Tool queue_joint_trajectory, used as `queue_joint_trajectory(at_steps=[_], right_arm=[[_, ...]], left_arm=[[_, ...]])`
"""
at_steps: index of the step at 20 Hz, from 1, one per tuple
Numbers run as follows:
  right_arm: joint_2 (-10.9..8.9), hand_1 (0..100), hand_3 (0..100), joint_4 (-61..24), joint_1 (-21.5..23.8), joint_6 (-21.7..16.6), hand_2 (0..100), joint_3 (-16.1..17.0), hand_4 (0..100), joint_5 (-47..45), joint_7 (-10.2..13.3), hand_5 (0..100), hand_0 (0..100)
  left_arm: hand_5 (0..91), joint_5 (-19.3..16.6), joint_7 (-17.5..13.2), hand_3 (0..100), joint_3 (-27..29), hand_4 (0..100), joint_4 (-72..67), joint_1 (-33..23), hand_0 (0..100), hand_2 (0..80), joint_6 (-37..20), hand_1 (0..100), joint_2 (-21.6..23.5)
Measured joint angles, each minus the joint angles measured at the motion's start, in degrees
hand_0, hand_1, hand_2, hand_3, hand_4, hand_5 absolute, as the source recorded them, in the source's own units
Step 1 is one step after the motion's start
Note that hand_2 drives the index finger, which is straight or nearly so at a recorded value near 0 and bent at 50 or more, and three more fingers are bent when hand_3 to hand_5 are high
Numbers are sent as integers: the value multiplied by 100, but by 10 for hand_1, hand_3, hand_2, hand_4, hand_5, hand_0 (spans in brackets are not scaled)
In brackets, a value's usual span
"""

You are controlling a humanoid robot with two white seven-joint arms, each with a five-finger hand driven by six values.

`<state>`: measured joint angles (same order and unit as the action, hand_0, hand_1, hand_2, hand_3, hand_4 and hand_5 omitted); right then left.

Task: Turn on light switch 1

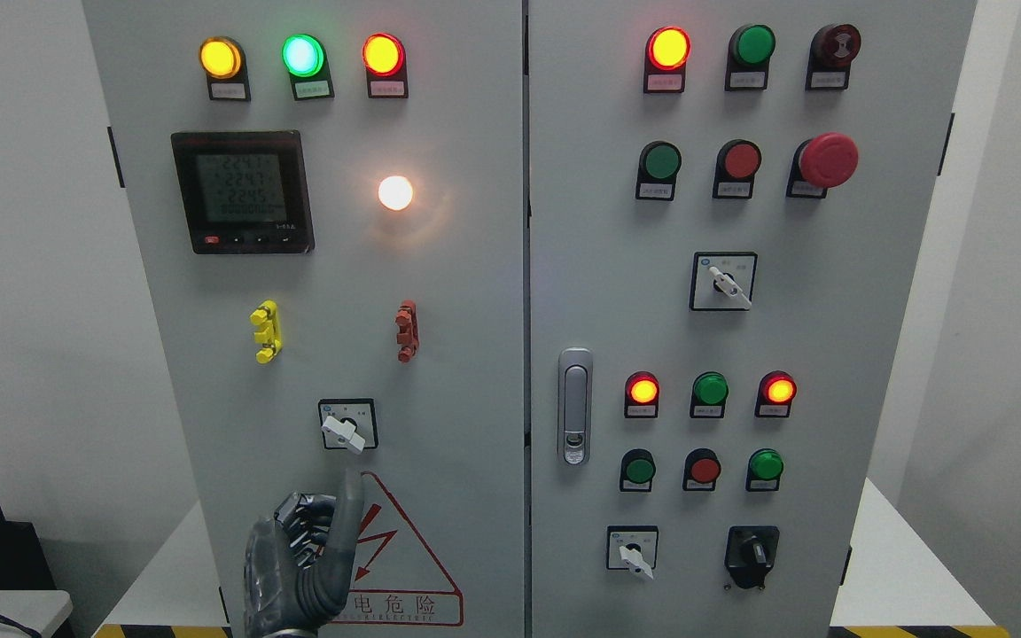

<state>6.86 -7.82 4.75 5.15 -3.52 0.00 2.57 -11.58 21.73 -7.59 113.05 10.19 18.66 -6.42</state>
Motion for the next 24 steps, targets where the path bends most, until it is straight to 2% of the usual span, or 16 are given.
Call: queue_joint_trajectory(at_steps=[3, 5, 6, 7, 8, 10, 12, 13, 14, 15, 17, 19, 21, 23, 24], right_arm=[[0, 389, 0, 0, 0, 0, 0, 0, 0, 0, 0, 0, 120], [0, 389, 0, 0, 0, 0, 0, 0, 0, 0, 0, 0, 120], [0, 389, 0, 0, 0, 0, 0, 0, 0, 0, 0, 0, 120], [0, 389, 0, 0, 0, 0, 0, 0, 0, 0, 0, 0, 120], [0, 389, 0, 0, 0, 0, 0, 0, 0, 0, 0, 0, 120], [0, 389, 0, 0, 0, 0, 0, 0, 0, 0, 0, 0, 120], [0, 389, 0, 0, 0, 0, 0, 0, 0, 0, 0, 0, 120], [0, 389, 0, 0, 0, 0, 0, 0, 0, 0, 0, 0, 120], [0, 389, 0, 0, 0, 0, 0, 0, 0, 0, 0, 0, 120], [0, 389, 0, 0, 0, 0, 0, 0, 0, 0, 0, 0, 120], [0, 389, 0, 0, 0, 0, 0, 0, 0, 0, 0, 0, 120], [0, 389, 0, 0, 0, 0, 0, 0, 0, 0, 0, 0, 120], [0, 389, 0, 0, 0, 0, 0, 0, 0, 0, 0, 0, 120], [0, 389, 0, 0, 0, 0, 0, 0, 0, 0, 0, 0, 120], [0, 389, 0, 0, 0, 0, 0, 0, 0, 0, 0, 0, 120]], left_arm=[[780, 14, -277, 773, 225, 826, 34, -810, 0, 519, -864, 203, 62], [632, 105, -495, 735, 488, 794, -13, -1356, 0, 458, -1479, 157, 125], [619, 189, -616, 732, 651, 790, -72, -1627, 0, 453, -1861, 155, 171], [531, 280, -703, 689, 828, 765, -155, -1871, 3, 429, -2206, 140, 213], [484, 373, -786, 623, 1015, 728, -267, -2091, 16, 400, -2497, 126, 250], [442, 602, -1000, 588, 1442, 695, -594, -2440, 32, 392, -3070, 109, 316], [395, 775, -1428, 520, 1889, 636, -1032, -2673, 45, 368, -3566, 86, 371], [367, 836, -1625, 473, 2120, 586, -1299, -2763, 58, 322, -3750, 62, 395], [358, 894, -1870, 414, 2347, 541, -1596, -2837, 66, 205, -3940, 47, 416], [359, 939, -2069, 413, 2564, 535, -1901, -2896, 69, 196, -4085, 42, 435], [341, 1004, -2477, 334, 2986, 475, -2571, -2992, 73, 46, -4285, 2, 468], [315, 1049, -2832, 285, 3354, 435, -3234, -3060, 74, 0, -4446, 0, 496], [274, 1081, -3084, 236, 3665, 385, -3870, -3116, 90, 0, -4583, 0, 520], [268, 1105, -3254, 227, 3935, 375, -4509, -3174, 251, 0, -4638, 0, 540], [262, 1113, -3314, 226, 4047, 369, -4803, -3195, 269, 0, -4671, 0, 549]])
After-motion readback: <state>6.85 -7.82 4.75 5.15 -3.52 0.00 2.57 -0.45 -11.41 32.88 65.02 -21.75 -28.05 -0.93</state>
